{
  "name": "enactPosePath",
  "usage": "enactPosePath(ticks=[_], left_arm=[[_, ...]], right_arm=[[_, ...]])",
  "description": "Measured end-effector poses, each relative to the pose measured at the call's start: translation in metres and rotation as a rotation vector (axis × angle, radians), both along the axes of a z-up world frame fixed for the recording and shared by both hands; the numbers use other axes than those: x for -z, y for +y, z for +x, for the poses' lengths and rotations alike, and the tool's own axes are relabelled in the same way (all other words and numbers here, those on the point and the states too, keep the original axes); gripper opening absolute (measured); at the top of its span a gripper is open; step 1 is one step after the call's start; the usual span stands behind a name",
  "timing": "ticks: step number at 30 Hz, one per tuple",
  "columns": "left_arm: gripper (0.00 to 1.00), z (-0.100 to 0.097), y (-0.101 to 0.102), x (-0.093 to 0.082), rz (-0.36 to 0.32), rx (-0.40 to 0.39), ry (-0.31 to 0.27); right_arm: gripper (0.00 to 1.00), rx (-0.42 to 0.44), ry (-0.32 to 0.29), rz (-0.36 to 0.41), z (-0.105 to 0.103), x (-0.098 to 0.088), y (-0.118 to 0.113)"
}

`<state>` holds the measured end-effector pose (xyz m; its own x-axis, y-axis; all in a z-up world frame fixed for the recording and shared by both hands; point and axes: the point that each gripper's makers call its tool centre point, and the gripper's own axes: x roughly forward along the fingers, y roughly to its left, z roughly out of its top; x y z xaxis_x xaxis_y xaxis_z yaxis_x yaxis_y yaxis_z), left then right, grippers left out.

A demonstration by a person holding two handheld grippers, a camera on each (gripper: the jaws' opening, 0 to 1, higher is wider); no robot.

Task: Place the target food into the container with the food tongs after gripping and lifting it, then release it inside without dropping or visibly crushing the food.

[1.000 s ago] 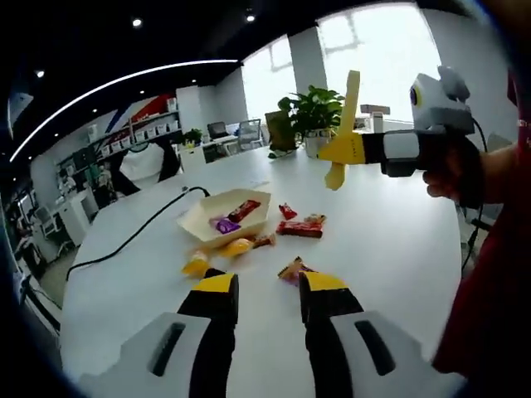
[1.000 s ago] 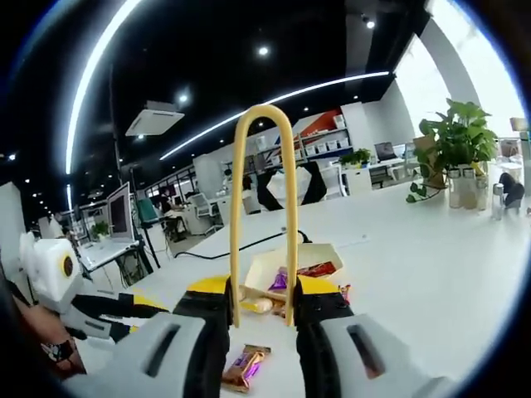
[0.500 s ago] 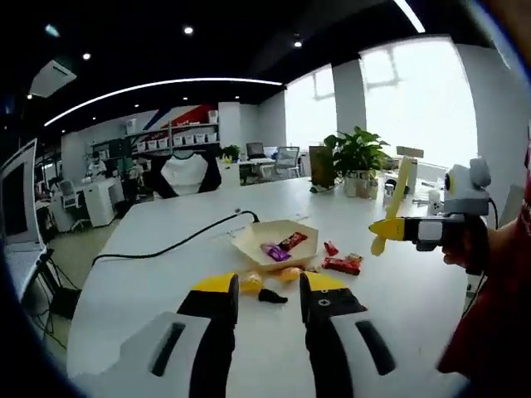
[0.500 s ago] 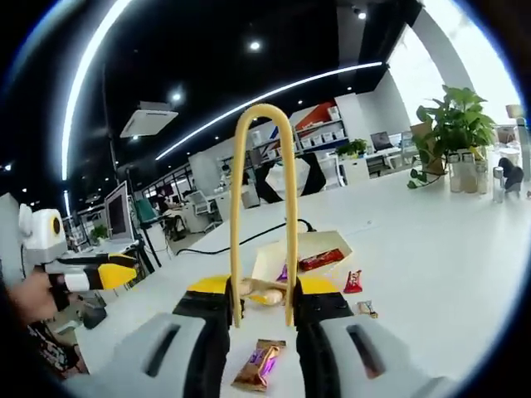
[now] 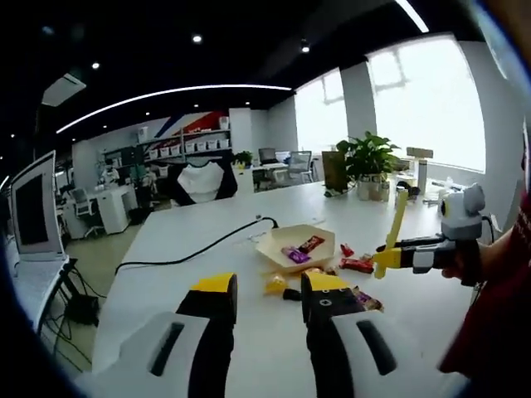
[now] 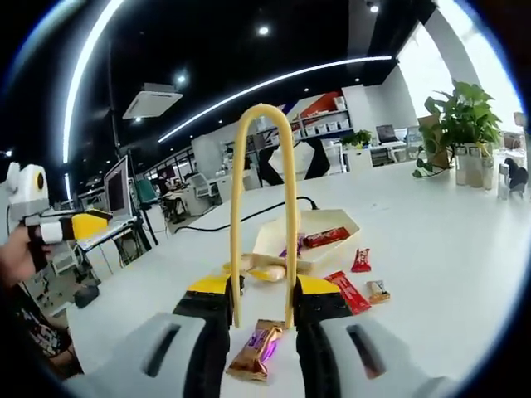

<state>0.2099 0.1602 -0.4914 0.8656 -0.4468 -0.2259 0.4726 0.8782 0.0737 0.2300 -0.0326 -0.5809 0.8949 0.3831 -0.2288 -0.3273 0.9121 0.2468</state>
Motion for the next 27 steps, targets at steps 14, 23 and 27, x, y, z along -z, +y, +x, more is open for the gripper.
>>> enactPosePath(ticks=[14, 23, 27], left_arm=[[0.32, -0.013, 0.023, 0.002, 0.083, -0.051, 0.013], [0.32, -0.018, 0.029, 0.006, 0.113, -0.07, 0.026], [0.32, -0.02, 0.03, 0.008, 0.12, -0.078, 0.034]], right_arm=[[0.26, -0.007, 0.068, 0.02, 0.006, 0.036, 0.014], [0.27, -0.012, 0.1, -0.015, 0.005, 0.054, 0.016], [0.27, -0.026, 0.103, -0.026, 0.004, 0.058, 0.019]])
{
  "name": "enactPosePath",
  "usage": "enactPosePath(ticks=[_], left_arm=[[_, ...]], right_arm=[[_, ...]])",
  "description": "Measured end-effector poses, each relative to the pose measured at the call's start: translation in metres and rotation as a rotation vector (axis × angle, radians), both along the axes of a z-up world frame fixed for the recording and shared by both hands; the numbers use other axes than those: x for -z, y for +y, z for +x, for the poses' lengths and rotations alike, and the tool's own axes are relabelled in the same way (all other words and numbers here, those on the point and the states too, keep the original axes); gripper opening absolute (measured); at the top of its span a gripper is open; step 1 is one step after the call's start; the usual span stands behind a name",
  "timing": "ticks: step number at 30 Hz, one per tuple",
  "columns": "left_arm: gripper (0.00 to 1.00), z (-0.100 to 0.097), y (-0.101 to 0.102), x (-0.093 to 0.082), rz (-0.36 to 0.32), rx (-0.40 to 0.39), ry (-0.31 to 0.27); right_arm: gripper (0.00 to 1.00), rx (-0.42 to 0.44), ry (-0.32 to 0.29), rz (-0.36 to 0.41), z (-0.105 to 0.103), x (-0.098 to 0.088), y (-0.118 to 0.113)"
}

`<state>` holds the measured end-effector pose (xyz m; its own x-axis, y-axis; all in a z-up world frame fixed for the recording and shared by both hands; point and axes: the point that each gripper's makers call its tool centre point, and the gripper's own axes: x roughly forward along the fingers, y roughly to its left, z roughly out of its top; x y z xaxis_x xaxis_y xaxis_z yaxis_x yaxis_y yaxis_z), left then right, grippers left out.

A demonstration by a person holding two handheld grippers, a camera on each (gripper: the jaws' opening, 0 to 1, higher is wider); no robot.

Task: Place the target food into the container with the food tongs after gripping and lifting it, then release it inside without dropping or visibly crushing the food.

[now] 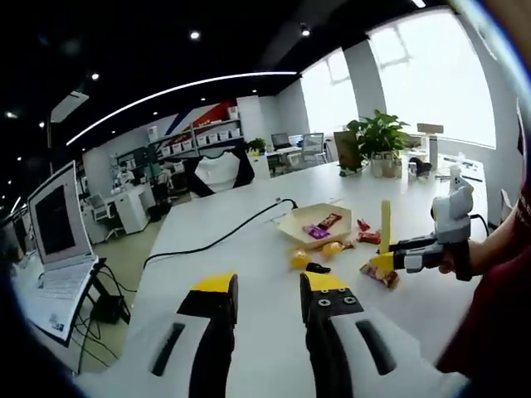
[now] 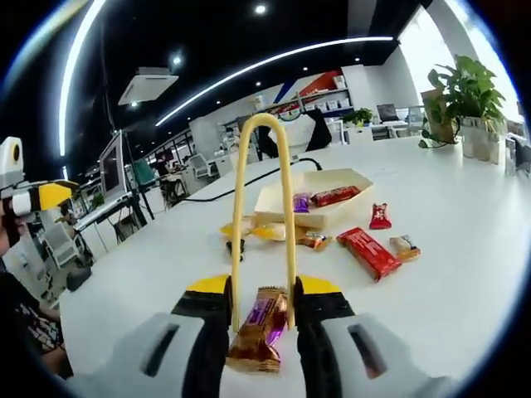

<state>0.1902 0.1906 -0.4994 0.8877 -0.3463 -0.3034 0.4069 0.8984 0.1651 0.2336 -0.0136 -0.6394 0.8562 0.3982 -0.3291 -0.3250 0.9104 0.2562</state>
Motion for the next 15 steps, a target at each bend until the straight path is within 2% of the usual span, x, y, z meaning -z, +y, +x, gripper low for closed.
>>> enactPosePath(ticks=[3, 6, 8, 15], left_arm=[[0.32, -0.0008, 0.0005, -0.0009, 0.001, -0.005, -0.002], [0.31, -0.0013, 0.0004, -0.0004, 0.004, -0.008, 0.0], [0.31, -0.0012, 0.0001, 0.0, 0.004, -0.009, 0.001], [0.31, 0.0011, -0.0085, 0.0009, 0.004, 0.006, 0.005]], right_arm=[[0.26, -0.01, -0.015, -0.016, -0.0011, 0.0011, 0.0007], [0.23, -0.047, -0.047, -0.092, -0.0037, 0.0019, 0.002], [0.21, -0.058, -0.062, -0.117, -0.0063, 0.0025, 0.0019], [0.17, -0.078, -0.04, -0.106, -0.0089, 0.0025, 0.0]])
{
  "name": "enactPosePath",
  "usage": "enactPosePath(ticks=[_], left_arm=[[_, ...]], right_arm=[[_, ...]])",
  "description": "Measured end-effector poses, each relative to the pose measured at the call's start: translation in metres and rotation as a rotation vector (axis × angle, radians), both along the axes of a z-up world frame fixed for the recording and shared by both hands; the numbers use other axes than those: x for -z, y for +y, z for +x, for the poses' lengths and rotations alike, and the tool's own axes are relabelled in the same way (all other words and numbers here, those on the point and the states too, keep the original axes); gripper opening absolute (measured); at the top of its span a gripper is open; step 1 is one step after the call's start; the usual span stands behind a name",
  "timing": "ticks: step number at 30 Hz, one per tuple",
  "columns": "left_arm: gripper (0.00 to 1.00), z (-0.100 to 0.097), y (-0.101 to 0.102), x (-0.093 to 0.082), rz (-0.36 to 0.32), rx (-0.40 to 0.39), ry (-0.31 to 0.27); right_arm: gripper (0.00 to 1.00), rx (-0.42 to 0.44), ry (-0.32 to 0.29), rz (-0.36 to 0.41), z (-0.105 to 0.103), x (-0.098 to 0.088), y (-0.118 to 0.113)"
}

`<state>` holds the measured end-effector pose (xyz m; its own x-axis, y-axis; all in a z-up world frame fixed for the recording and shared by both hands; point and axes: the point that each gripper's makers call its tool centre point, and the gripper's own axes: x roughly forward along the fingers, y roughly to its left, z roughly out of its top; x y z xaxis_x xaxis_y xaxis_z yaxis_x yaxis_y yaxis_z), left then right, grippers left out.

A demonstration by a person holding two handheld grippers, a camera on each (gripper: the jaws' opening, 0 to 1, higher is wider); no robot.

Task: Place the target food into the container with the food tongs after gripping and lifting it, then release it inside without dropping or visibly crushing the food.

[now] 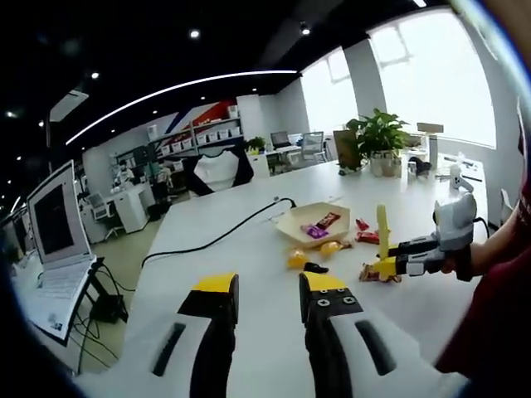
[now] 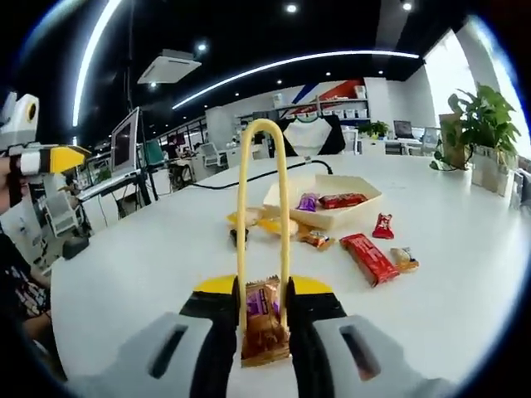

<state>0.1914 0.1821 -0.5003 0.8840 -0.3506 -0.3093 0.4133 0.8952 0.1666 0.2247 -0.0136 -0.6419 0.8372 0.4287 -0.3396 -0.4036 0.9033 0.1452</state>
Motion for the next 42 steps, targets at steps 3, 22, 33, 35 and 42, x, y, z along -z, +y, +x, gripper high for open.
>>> enactPosePath(ticks=[3, 22, 33, 35, 42], left_arm=[[0.31, 0.0, -0.002, 0.001, -0.001, 0.005, 0.001], [0.3, 0.006, -0.011, 0.002, -0.014, 0.014, 0.001], [0.3, 0.004, -0.01, 0.003, -0.023, -0.011, 0.001], [0.3, 0.002, -0.006, 0.004, -0.029, -0.029, 0.003], [0.3, -0.004, 0.002, 0.008, -0.036, -0.07, 0.011]], right_arm=[[0.16, -0.018, -0.003, -0.016, -0.001, -0.003, 0.001], [0.16, -0.061, -0.185, -0.023, 0.042, -0.086, -0.017], [0.16, -0.045, -0.264, -0.008, 0.092, -0.129, -0.034], [0.16, -0.044, -0.281, -0.005, 0.103, -0.138, -0.036], [0.16, -0.027, -0.314, -0.004, 0.144, -0.159, -0.044]])
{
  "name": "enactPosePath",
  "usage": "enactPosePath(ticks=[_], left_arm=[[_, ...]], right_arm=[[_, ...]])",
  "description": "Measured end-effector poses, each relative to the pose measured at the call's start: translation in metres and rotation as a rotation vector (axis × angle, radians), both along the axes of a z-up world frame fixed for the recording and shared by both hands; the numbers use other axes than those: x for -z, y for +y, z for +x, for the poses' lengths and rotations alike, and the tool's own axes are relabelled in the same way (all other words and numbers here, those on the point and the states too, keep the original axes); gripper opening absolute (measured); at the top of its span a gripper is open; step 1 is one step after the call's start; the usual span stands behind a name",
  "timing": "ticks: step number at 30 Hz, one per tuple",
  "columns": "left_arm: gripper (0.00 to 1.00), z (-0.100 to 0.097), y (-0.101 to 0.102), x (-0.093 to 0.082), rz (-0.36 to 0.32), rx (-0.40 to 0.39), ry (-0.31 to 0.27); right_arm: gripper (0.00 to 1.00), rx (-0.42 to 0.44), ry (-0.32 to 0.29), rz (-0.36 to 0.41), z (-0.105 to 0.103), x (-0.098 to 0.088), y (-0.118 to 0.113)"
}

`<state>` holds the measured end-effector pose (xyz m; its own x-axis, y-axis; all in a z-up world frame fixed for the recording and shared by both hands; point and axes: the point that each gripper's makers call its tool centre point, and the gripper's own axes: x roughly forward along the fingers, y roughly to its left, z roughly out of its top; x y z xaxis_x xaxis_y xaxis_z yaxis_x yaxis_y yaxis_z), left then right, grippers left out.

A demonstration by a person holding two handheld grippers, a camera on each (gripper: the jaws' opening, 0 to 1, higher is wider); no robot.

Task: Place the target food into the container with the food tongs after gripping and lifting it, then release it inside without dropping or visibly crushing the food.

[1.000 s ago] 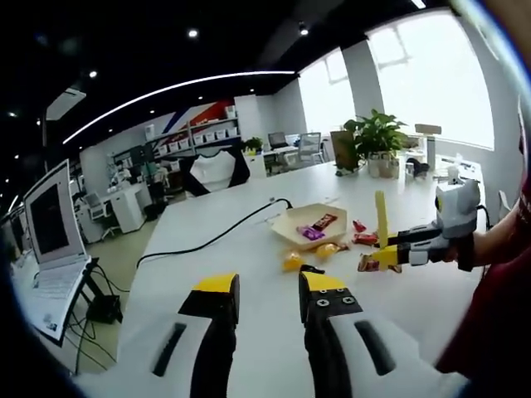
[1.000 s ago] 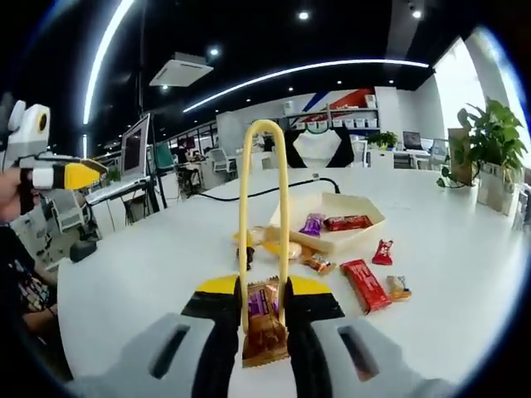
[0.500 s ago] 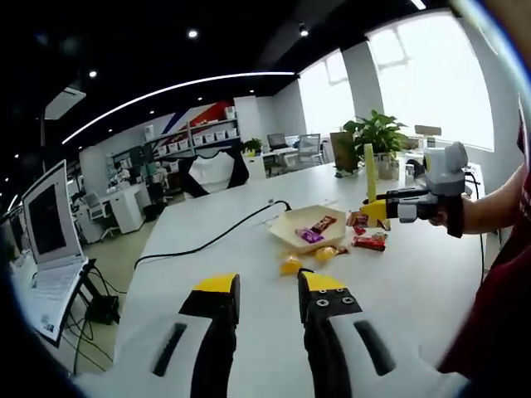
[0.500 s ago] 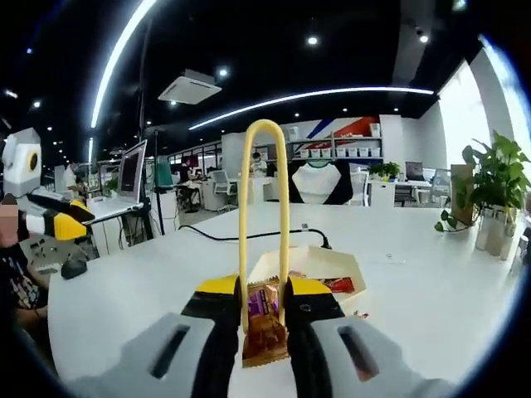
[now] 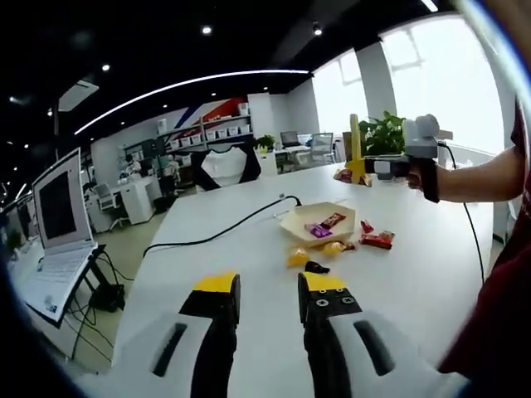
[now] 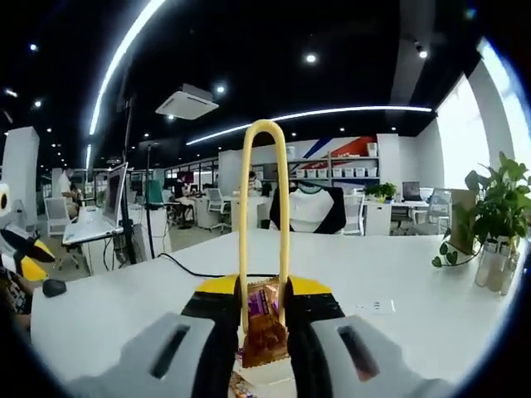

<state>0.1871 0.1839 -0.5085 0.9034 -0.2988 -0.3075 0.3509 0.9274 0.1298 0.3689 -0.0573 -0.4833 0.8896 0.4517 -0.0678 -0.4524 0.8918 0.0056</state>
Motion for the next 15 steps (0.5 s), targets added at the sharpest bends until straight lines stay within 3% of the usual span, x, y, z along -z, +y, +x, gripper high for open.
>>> enactPosePath(ticks=[10, 15], left_arm=[[0.3, -0.007, 0.01, 0.004, -0.01, -0.058, 0.008], [0.3, -0.008, 0.011, 0.007, -0.007, -0.067, 0.016]], right_arm=[[0.17, 0.005, 0.015, 0.001, 0.028, 0.005, 0.0], [0.23, -0.015, -0.006, -0.012, 0.034, 0.009, 0.003]])
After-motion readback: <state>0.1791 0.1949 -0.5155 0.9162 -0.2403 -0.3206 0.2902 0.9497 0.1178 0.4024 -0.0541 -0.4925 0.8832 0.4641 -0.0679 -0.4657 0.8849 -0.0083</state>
